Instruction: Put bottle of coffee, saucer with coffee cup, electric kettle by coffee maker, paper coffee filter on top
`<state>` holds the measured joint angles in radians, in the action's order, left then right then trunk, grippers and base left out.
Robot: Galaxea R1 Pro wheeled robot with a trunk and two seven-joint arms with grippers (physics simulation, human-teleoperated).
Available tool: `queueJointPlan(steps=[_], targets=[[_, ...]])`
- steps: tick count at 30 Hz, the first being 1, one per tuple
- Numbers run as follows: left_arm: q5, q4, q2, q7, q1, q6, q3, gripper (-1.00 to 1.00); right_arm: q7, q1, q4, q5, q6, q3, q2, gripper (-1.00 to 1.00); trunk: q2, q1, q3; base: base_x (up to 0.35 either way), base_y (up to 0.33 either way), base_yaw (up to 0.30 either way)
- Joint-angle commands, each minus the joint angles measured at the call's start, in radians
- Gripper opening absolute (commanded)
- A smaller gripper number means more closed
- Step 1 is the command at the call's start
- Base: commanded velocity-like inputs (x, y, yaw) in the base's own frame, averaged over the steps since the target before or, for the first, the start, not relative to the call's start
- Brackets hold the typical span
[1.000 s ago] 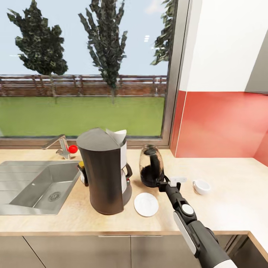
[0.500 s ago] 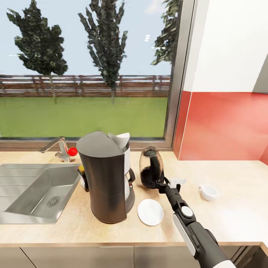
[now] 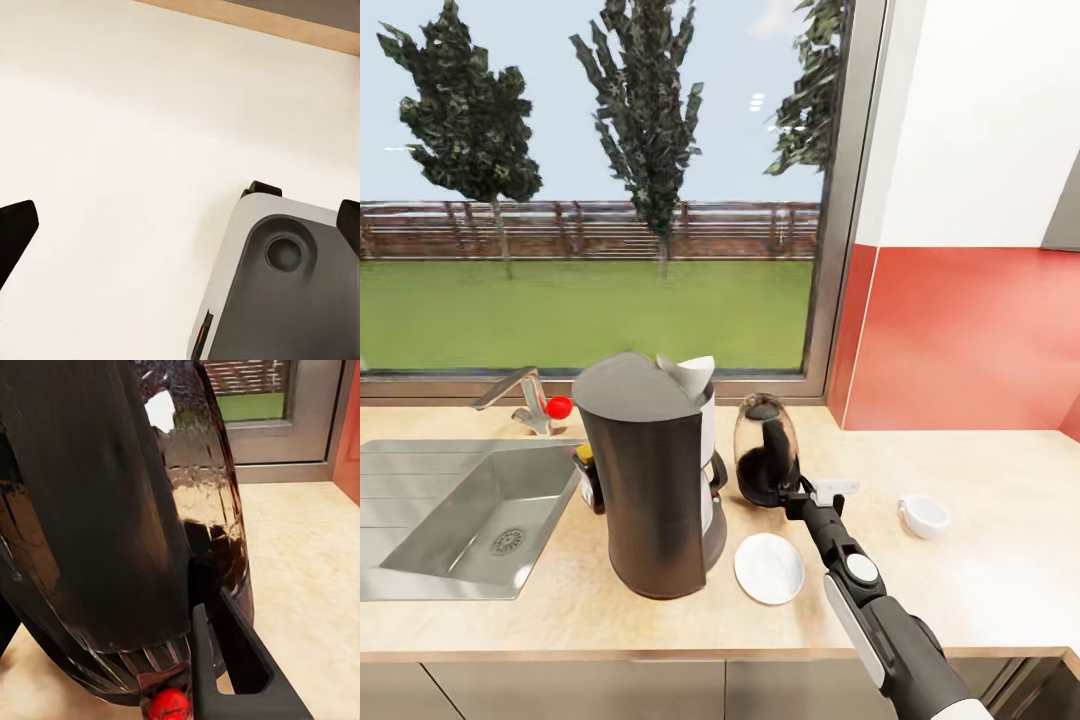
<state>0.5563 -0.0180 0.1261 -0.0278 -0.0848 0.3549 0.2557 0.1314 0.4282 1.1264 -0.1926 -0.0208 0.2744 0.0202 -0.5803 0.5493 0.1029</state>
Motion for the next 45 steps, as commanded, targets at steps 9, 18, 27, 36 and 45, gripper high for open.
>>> queueJointPlan(steps=[9, 18, 27, 36, 45], targets=[[0.004, -0.002, 0.000, -0.003, -0.001, 0.004, 0.009, 1.00, 0.008, 0.001, 0.003, -0.008, -0.002, 0.005, 0.000, 1.00, -0.002, 0.000, 0.002, 0.000, 0.000, 0.000], [0.004, -0.002, 0.000, -0.003, -0.001, 0.004, 0.009, 1.00, 0.007, 0.001, 0.004, -0.008, -0.002, 0.005, 0.000, 1.00, -0.002, 0.000, 0.002, 0.000, 0.000, 0.000], [0.004, -0.002, 0.000, -0.003, -0.001, 0.005, 0.009, 1.00, 0.007, 0.001, 0.004, -0.008, -0.002, 0.005, 0.000, 1.00, -0.002, 0.000, 0.002, 0.000, 0.000, 0.000], [0.000, -0.002, 0.000, -0.003, -0.001, 0.004, 0.010, 1.00, 0.007, 0.001, 0.004, -0.008, -0.002, 0.005, 0.000, 1.00, -0.002, 0.000, 0.002, -0.093, 0.000, 0.000], [-0.001, -0.002, 0.000, -0.003, -0.001, 0.004, 0.010, 1.00, 0.007, 0.001, 0.006, -0.008, -0.002, 0.005, 0.000, 1.00, -0.002, 0.000, 0.002, -0.103, -0.001, 0.000]])
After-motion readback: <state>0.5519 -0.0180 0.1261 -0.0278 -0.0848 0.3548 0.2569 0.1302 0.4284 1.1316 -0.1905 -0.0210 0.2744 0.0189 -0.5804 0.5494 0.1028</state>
